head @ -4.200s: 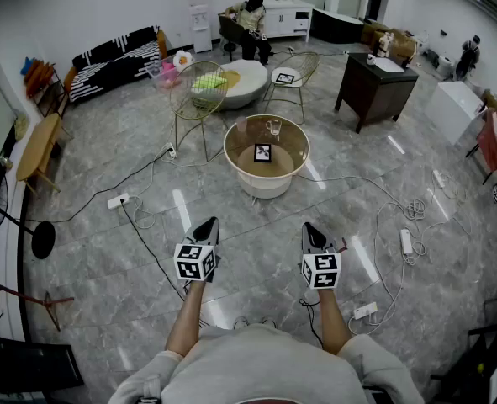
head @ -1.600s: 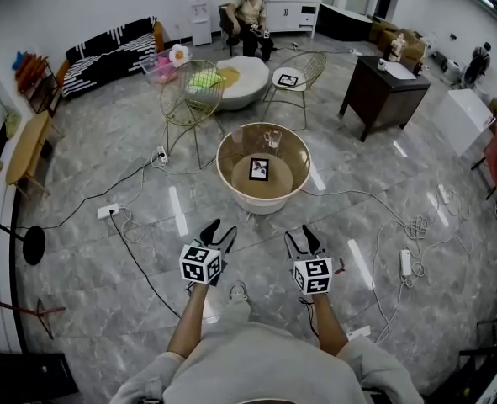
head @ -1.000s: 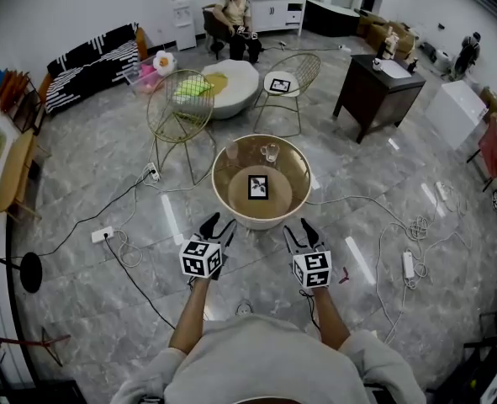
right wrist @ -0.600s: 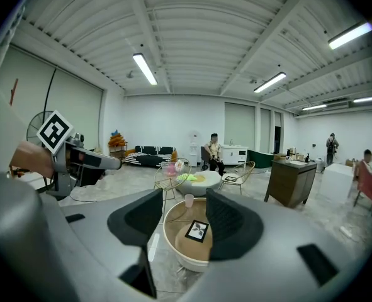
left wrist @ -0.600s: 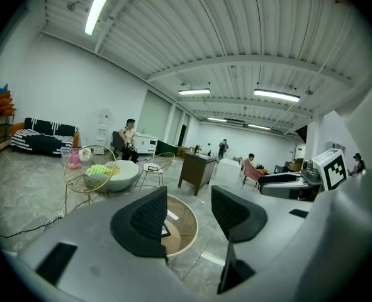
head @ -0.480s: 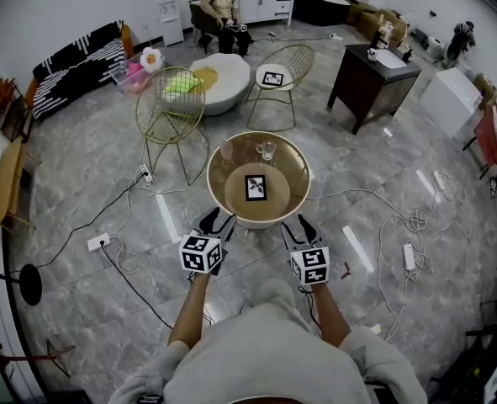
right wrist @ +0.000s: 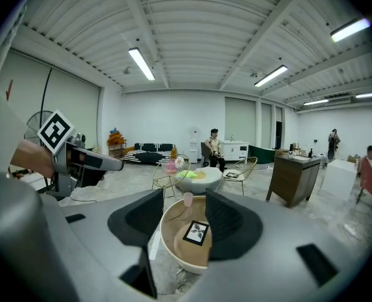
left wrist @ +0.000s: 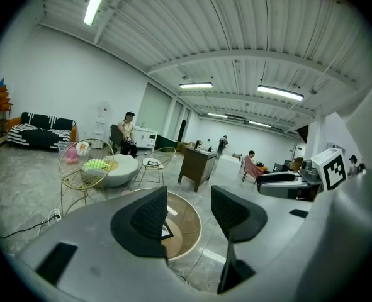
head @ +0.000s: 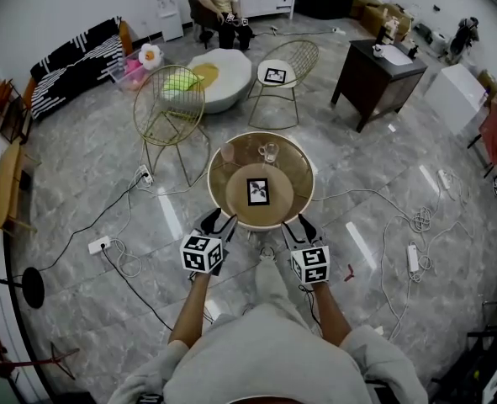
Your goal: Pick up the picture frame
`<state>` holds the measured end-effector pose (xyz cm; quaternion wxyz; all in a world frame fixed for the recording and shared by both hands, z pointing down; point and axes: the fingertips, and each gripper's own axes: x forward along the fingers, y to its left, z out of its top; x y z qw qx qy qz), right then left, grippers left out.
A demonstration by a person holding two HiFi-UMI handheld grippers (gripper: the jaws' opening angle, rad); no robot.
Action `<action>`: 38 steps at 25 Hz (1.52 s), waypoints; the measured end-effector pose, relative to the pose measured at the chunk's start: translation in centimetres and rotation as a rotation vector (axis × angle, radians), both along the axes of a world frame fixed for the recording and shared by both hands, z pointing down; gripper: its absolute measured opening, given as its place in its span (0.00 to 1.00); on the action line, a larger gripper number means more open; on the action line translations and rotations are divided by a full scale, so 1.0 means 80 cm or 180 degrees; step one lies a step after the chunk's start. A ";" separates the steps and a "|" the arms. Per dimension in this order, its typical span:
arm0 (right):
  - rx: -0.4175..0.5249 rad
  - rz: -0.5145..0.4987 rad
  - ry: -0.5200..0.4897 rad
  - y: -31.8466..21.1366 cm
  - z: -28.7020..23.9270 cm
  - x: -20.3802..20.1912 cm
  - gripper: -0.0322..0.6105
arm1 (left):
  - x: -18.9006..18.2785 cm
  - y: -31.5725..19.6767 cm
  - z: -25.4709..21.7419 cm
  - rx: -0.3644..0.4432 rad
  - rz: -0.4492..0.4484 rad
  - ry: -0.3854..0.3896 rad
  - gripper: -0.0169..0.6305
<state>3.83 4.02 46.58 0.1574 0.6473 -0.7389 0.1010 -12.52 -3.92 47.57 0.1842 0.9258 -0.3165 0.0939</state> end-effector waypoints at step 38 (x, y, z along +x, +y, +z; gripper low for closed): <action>-0.0509 -0.0566 -0.0347 -0.325 0.073 0.116 0.38 | 0.140 -0.265 0.072 -0.0592 -0.0409 -0.0301 0.36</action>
